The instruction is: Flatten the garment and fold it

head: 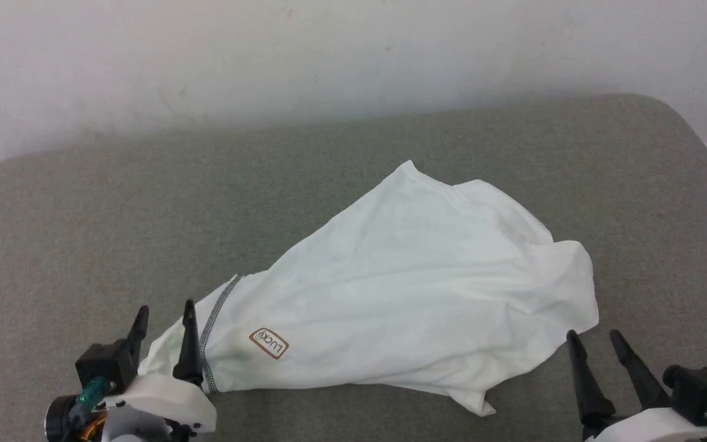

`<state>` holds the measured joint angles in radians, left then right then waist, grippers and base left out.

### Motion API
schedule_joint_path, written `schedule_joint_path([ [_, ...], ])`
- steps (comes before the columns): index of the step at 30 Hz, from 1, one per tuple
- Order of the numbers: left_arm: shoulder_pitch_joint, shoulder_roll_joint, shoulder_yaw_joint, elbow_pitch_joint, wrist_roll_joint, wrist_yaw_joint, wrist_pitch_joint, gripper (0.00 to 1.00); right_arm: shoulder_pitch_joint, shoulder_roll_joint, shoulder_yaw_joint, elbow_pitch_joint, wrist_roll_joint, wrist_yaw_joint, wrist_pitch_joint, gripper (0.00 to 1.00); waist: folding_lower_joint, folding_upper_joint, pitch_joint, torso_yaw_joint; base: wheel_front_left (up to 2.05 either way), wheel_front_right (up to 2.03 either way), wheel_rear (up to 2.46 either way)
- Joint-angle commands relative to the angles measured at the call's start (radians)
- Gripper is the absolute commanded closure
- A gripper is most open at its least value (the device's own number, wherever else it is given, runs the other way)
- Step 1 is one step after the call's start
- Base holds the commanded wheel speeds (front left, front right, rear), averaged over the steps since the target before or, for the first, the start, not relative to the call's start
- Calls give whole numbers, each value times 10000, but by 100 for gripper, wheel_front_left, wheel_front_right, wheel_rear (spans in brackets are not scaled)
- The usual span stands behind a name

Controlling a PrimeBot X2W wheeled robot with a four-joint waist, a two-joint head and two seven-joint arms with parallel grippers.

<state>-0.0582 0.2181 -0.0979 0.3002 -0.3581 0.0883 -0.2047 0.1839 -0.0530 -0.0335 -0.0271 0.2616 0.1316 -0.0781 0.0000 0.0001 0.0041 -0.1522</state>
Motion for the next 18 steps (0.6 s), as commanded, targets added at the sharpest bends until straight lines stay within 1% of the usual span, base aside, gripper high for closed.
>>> schedule_joint_path([
  [1,225,-172,-88,-273,189,-156,-376,0,-105,13,-53,272,112,-9,293,0,0,-1,-159,108,0,0,0],
  [4,454,-449,-123,-783,430,-268,-550,0,-228,-212,-103,891,417,-9,963,0,0,-1,-241,191,0,0,0],
  [7,703,-829,50,-1604,708,-347,-564,0,-565,-478,-144,1742,811,-9,1646,0,0,-1,-240,355,0,0,0],
  [8,703,-829,50,-1604,708,-347,-564,0,-565,-478,-144,1742,811,-9,1646,0,0,-1,-240,355,0,0,0],
  [9,795,-936,90,-1768,783,-381,-565,0,-721,-517,-106,2049,990,-9,1883,0,0,-1,-227,423,0,0,0],
  [13,985,-1239,205,-2245,1022,-525,-568,0,-1517,-799,495,3127,1531,-9,2710,0,0,-1,-85,685,0,0,0],
  [18,891,-1438,217,-2460,1281,-647,-569,0,-2830,-1112,1331,4427,2065,-9,3479,0,0,-1,247,953,0,0,0],
])
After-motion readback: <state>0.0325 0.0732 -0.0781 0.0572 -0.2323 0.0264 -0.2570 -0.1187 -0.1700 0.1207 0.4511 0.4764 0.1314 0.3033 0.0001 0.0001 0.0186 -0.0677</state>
